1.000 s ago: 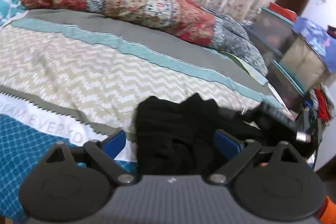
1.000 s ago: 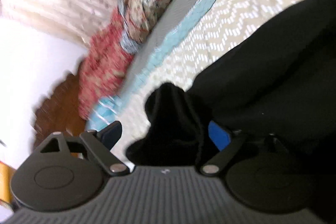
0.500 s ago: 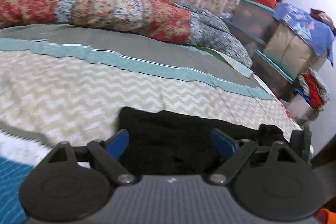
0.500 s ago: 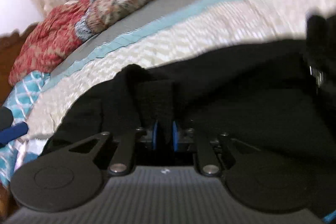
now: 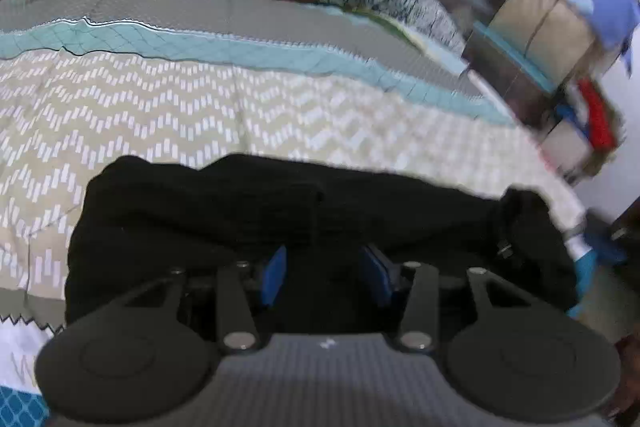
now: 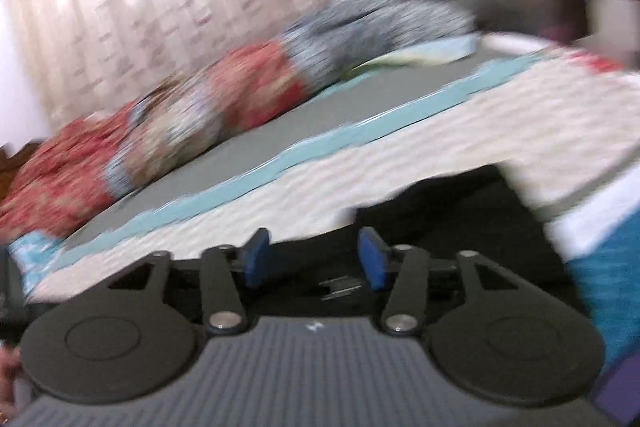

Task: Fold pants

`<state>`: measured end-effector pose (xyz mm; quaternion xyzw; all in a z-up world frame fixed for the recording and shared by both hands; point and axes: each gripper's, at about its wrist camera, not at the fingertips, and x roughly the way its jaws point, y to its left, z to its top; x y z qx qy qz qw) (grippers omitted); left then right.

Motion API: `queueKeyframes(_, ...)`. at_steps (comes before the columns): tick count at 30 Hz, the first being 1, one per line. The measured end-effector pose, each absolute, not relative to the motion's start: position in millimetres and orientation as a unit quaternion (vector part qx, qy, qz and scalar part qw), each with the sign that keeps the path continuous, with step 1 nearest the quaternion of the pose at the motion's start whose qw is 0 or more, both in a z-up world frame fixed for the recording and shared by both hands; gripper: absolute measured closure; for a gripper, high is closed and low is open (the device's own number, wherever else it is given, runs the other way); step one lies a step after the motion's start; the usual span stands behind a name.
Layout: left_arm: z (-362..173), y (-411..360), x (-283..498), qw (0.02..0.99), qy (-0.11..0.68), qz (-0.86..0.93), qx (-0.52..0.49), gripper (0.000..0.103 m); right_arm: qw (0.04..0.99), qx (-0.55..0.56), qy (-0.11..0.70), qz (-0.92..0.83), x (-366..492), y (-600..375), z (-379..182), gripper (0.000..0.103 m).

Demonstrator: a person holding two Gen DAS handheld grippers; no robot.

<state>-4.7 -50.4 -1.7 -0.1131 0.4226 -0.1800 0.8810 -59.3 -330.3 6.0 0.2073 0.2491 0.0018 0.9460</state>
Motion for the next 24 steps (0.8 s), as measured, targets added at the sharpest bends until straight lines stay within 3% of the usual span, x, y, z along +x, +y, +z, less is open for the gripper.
queueKeyframes(1, -4, -53, -4, 0.882, 0.424, -0.175, -0.106, 0.061, 0.946, 0.205, 0.250, -0.035, -62, -341, 2, 0.031)
queueKeyframes(8, 8, -72, -4, 0.884, 0.440, -0.156, -0.042, 0.059, 0.911, 0.264, 0.292, -0.123, -64, -403, -46, 0.029)
queueKeyframes(10, 21, -69, -7, 0.880, 0.445, -0.159, -0.051, 0.050, 0.903, 0.289, 0.297, -0.115, -65, -410, -56, 0.029)
queueKeyframes(12, 38, -64, -13, 0.878, 0.438, -0.173, -0.086, 0.048, 0.900, 0.300, 0.300, -0.105, -63, -411, -60, 0.029)
queueKeyframes(13, 48, -61, -16, 0.879, 0.429, -0.179, -0.104, 0.046, 0.899, 0.300, 0.304, -0.095, -63, -407, -58, 0.035)
queueKeyframes(14, 55, -60, -17, 0.881, 0.421, -0.182, -0.114, 0.044, 0.899, 0.299, 0.312, -0.079, -60, -405, -58, 0.051)
queueKeyframes(15, 62, -60, -18, 0.882, 0.415, -0.186, -0.122, 0.042, 0.899, 0.291, 0.318, -0.075, -62, -399, -52, 0.057)
queueKeyframes(17, 76, -66, -18, 0.881, 0.410, -0.198, -0.129, 0.039, 0.902, 0.283, 0.320, -0.063, -62, -394, -43, 0.079)
queueKeyframes(24, 106, -130, -17, 0.868, 0.402, -0.278, -0.088, 0.017, 0.938, 0.207, 0.277, 0.012, -76, -347, 5, 0.084)
